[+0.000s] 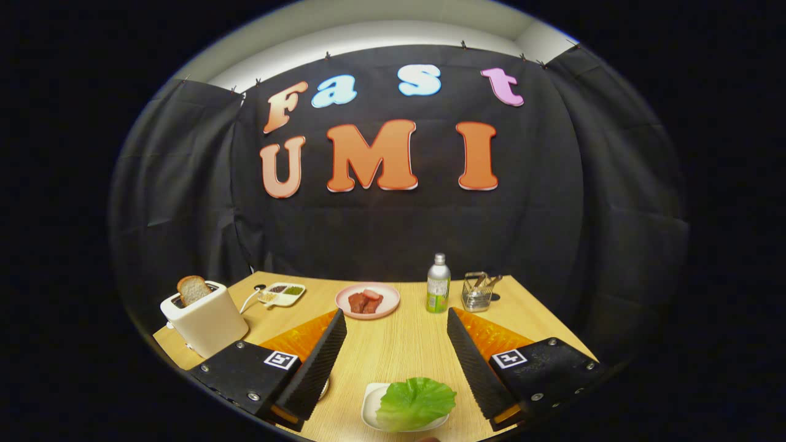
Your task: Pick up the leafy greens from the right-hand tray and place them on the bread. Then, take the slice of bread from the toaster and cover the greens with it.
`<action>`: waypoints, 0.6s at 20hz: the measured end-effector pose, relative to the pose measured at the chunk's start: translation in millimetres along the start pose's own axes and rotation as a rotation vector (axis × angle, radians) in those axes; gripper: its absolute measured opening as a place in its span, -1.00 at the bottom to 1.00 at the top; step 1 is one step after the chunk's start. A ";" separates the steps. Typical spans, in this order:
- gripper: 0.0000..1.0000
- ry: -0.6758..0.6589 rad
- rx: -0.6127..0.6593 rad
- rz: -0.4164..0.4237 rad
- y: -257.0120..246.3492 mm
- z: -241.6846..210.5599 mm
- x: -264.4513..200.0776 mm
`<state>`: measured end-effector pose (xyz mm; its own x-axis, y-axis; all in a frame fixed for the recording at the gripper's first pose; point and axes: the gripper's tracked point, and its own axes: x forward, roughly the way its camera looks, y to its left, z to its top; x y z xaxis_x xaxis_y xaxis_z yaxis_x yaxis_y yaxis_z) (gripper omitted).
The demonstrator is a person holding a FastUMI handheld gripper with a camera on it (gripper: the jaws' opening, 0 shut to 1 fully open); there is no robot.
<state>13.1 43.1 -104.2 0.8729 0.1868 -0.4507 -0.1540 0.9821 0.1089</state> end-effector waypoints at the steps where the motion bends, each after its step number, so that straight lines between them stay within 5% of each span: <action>1: 0.98 0.050 0.002 0.000 1.4 -11.9 4.1; 12: 0.96 0.552 0.073 -0.034 -5.9 -142.4 26.4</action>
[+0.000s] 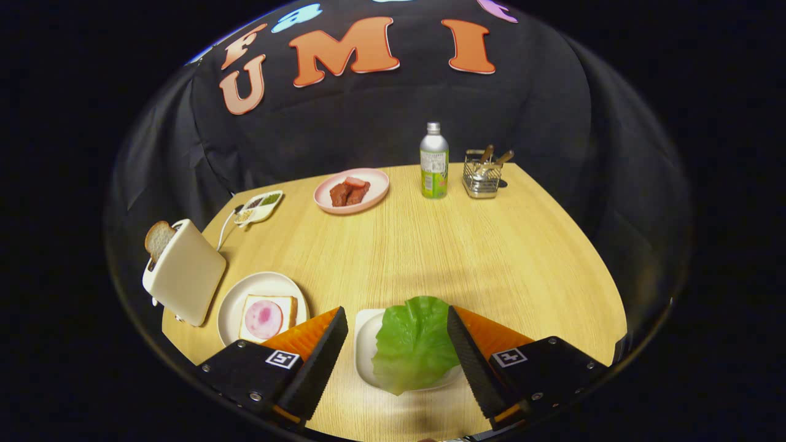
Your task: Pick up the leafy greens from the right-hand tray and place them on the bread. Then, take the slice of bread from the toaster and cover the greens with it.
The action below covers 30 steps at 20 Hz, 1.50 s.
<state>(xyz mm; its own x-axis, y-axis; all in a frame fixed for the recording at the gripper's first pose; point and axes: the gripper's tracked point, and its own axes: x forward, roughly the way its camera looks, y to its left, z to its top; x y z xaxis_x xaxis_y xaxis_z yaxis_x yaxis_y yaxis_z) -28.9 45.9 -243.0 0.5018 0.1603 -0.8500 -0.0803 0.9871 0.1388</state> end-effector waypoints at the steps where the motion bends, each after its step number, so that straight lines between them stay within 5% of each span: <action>1: 0.95 0.037 0.012 0.002 -0.6 -7.5 5.9; 21: 0.60 0.374 0.028 -0.105 -24.8 -69.9 58.1; 27: 0.15 0.361 0.010 -0.132 -27.8 -67.6 62.4; 30: -0.43 0.339 -0.009 -0.120 -22.8 -66.2 65.2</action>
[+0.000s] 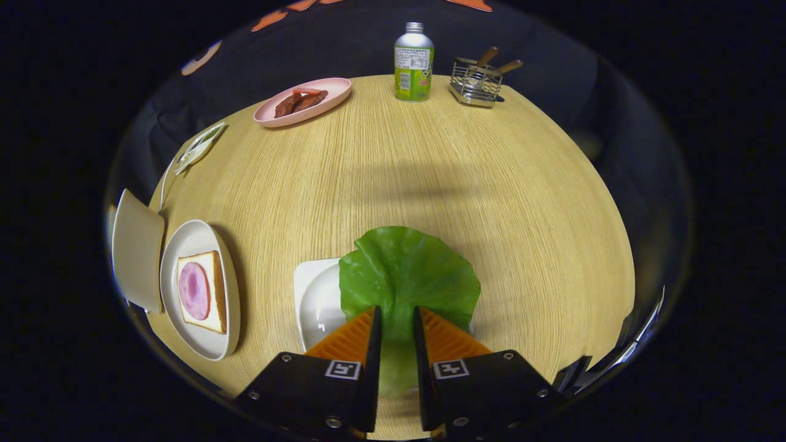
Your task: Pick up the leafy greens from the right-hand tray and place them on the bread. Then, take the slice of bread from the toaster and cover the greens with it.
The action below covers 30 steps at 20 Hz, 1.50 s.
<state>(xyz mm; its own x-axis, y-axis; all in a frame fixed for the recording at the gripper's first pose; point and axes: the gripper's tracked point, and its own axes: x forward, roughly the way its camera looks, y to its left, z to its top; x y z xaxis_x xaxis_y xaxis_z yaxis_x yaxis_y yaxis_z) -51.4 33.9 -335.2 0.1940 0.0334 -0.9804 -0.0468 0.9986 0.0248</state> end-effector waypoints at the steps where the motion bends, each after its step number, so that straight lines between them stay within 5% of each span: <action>1: -0.53 -0.010 -0.001 0.006 1.6 1.3 -0.4; 5: -0.90 -0.031 0.008 0.019 2.3 3.7 -3.0; 14: -0.91 -0.132 0.001 0.124 32.3 23.1 -45.7; 30: -0.91 -0.184 -0.142 0.391 161.4 34.7 -84.5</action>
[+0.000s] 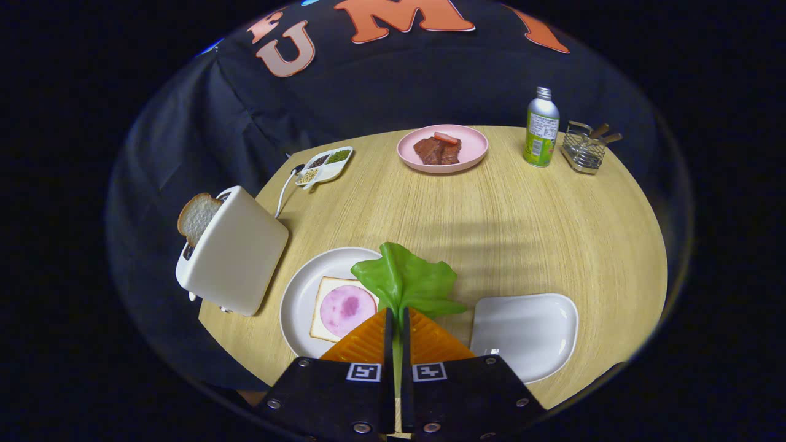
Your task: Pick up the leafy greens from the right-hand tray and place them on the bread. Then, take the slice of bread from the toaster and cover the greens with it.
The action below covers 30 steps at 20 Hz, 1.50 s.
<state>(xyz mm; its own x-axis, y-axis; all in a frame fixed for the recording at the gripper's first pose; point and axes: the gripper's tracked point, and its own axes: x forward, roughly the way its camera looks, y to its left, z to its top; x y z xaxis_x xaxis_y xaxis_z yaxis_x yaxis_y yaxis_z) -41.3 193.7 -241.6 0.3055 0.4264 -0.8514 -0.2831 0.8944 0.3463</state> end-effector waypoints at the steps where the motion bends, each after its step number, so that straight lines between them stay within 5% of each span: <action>1: -0.91 0.002 -0.004 0.017 8.7 0.8 3.2; 17: -0.80 0.103 -0.034 0.122 57.2 -14.3 52.1; 24: -0.04 0.100 -0.067 0.095 56.4 -16.2 51.0; 30: 0.23 0.050 -0.101 0.054 55.8 -0.4 37.5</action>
<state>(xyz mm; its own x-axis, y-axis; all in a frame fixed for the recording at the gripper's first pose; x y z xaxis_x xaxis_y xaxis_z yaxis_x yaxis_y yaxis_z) -46.0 259.5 -254.4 0.2425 0.4641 -0.8519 -0.3887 0.8511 0.3530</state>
